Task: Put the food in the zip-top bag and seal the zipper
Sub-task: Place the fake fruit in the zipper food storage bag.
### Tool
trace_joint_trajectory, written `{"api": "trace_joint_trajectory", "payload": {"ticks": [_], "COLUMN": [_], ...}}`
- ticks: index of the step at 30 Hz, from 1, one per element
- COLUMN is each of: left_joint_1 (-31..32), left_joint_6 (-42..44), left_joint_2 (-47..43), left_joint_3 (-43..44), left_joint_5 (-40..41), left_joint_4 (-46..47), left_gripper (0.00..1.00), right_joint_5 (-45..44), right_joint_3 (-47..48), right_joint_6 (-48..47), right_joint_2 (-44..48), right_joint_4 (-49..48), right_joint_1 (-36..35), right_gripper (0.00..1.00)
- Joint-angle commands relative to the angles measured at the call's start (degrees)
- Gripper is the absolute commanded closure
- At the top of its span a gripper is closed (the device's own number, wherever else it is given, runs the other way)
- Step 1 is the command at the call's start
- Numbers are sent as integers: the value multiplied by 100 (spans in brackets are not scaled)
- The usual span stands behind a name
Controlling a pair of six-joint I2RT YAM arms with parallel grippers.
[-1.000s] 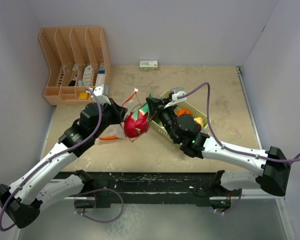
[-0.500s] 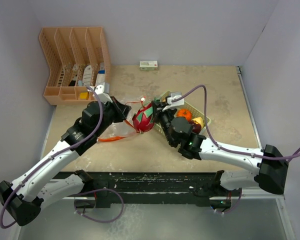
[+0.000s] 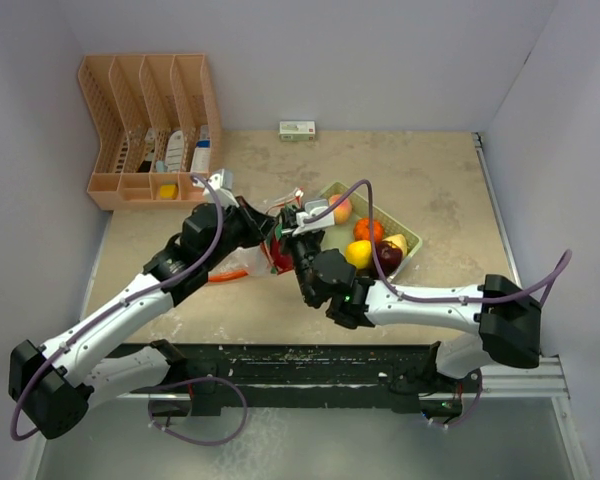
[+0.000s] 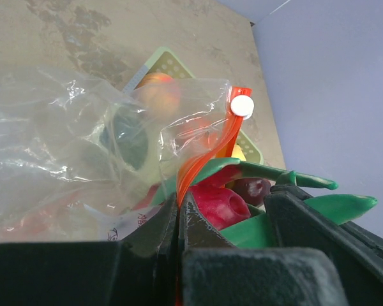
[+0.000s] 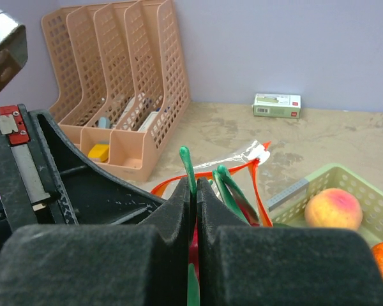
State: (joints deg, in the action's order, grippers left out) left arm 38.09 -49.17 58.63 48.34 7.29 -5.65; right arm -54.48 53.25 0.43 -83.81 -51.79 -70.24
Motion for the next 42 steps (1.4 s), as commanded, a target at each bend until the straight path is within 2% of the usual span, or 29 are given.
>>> {"api": "trace_joint_trajectory", "payload": {"ticks": [1,5,7,10,13,18,21,25,28,30,34,38,39,42], "left_joint_1": [21,21,23,23,21,19,22,23,21,18,18,23,23,16], "left_joint_6": [-239,-432,-673,-1065,-1244,-1478,-1499,-1382,-1328,-1330,-1282,-1207,-1217,-1240], "left_joint_2": [-168,-273,-336,-493,-546,-408,-252,-102,-25,41,72,-12,-25,-49], "left_joint_3": [-39,14,-58,-380,-715,-1076,-984,-667,-476,-354,-160,-233,-298,-490], "left_joint_5": [154,-24,-301,-642,-757,-878,-966,-928,-856,-856,-855,-705,-676,-626], "left_joint_4": [519,532,605,917,1075,1385,1522,1497,1564,1632,1605,1464,1479,1514], "left_gripper": [100,100,100,100,100,100,100,100,100,100,100,100,100,100], "right_joint_5": [-19,-270,-882,-1446,-1498,-1266,-1290,-1185,-966,-798,-814,-461,-331,-76], "right_joint_3": [48,-171,-51,71,210,655,702,407,63,-101,-197,-252,-223,-74], "right_joint_6": [252,409,106,-1135,-1942,-1942,-1821,-1108,399,1025,1365,1488,1456,1319], "right_joint_2": [312,304,234,67,-41,-186,-323,-264,5,124,109,233,282,464], "right_joint_4": [-333,-5,-2,-1061,-2014,-2137,-2208,-1570,-97,495,1093,1371,1445,1776], "right_joint_1": [-95,-100,-77,52,214,291,272,158,150,148,148,151,151,151], "right_gripper": [100,100,100,100,100,100,100,100,100,100,100,100,97,73]}}
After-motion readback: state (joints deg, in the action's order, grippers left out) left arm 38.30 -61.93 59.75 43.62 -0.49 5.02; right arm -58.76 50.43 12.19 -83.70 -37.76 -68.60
